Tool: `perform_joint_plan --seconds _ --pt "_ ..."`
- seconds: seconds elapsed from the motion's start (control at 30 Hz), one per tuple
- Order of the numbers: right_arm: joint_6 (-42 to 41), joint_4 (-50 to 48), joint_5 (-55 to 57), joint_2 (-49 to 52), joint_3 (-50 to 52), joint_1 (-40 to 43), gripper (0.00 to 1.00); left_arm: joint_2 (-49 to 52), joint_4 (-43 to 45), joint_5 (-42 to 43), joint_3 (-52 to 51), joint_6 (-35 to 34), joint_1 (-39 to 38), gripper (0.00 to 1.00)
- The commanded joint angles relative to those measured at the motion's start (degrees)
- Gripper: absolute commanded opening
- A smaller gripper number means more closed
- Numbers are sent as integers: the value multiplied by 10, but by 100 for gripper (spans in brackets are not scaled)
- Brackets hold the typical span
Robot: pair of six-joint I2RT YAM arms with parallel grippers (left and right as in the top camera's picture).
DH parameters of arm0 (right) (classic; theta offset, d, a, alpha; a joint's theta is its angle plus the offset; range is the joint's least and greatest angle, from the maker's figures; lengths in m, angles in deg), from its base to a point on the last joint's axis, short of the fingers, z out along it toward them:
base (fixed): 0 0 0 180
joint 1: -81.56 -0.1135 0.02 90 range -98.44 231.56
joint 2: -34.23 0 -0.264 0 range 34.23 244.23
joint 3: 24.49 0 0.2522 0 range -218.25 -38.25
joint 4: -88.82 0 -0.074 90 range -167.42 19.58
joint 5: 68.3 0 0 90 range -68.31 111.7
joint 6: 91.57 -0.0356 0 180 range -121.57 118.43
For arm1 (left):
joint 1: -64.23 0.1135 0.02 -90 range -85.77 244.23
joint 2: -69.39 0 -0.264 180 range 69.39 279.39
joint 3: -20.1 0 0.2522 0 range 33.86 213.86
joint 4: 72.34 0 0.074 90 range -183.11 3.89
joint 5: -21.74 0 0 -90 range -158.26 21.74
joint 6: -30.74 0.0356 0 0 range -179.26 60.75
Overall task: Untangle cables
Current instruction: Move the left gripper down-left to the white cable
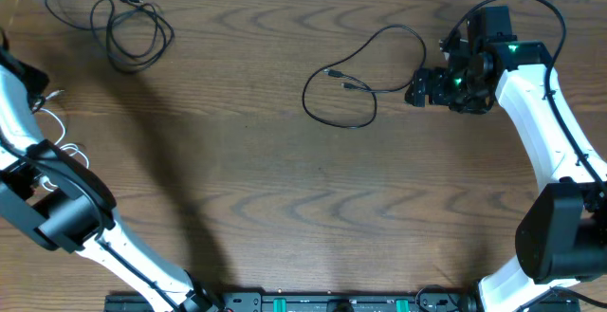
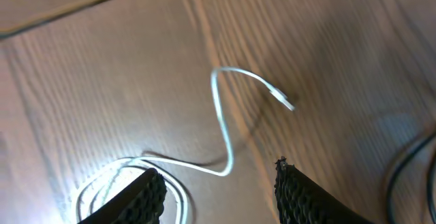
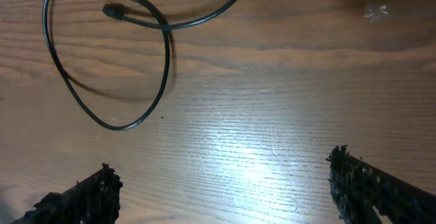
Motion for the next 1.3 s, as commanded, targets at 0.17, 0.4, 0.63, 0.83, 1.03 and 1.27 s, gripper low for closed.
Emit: perform_joint_plan --seconds 0.17,0.4,0.63,0.83,1.03,1.27 --pt "-3 1 -5 -2 2 -4 96 49 6 -7 -7 -3 7 59" --pt "-3 2 -5 -2 2 -4 96 84 43 -7 -7 -3 6 58" --pt "-4 2 -5 -2 2 -4 96 84 58 -7 -7 -3 6 21" --pt "-8 2 -5 -2 2 -4 96 53 38 -7 -5 -3 6 8" --pt "-8 1 -5 -2 2 -4 97 -48 -2 -7 -4 -3 6 8" --pt "-8 -3 -5 -2 2 -4 98 -108 -139 -7 -4 -21 13 8"
